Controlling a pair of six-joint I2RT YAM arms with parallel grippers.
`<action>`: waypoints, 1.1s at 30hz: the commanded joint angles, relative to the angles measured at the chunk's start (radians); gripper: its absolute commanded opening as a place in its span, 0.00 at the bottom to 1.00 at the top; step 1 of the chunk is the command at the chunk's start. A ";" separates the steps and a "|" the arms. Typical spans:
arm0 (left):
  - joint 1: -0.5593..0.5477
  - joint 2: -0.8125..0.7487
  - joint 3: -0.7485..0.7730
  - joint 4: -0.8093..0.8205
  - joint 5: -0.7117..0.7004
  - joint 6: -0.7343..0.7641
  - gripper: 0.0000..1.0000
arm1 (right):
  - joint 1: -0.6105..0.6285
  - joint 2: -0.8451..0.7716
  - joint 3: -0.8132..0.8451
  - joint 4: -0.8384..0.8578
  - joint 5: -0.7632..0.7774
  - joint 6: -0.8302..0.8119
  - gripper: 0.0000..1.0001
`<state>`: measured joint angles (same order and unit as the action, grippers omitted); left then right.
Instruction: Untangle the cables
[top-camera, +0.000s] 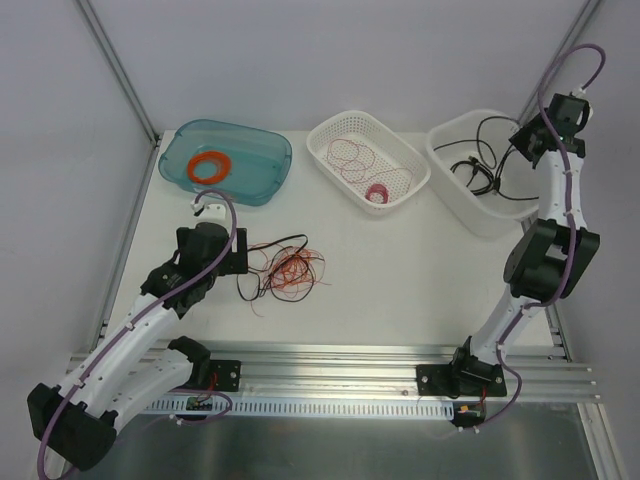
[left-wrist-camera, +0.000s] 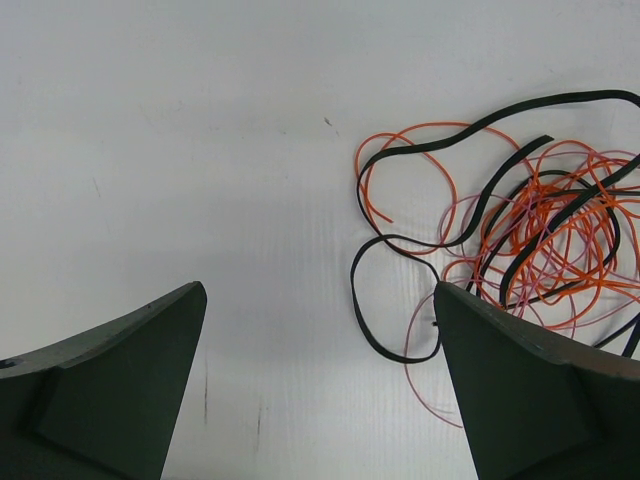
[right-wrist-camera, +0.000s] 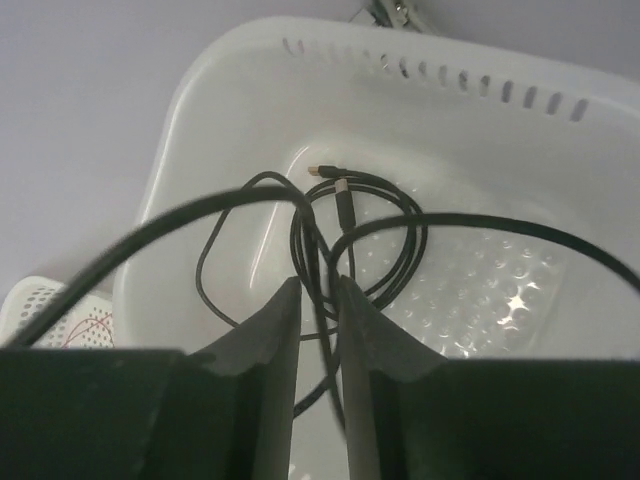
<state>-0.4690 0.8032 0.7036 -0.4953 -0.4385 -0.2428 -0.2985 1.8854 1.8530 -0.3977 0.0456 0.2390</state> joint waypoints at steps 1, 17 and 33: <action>0.013 0.005 -0.012 0.029 0.026 0.019 0.99 | 0.007 0.001 0.035 0.073 -0.122 -0.018 0.35; 0.012 0.010 -0.009 0.046 0.277 0.057 0.99 | 0.248 -0.394 -0.279 -0.038 -0.127 -0.168 0.89; -0.097 0.163 0.019 0.133 0.617 0.040 0.97 | 0.789 -0.828 -0.868 -0.069 -0.201 -0.133 0.91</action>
<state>-0.5068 0.9066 0.6888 -0.3843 0.1753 -0.1913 0.4278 1.1229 1.0363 -0.4881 -0.1322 0.0818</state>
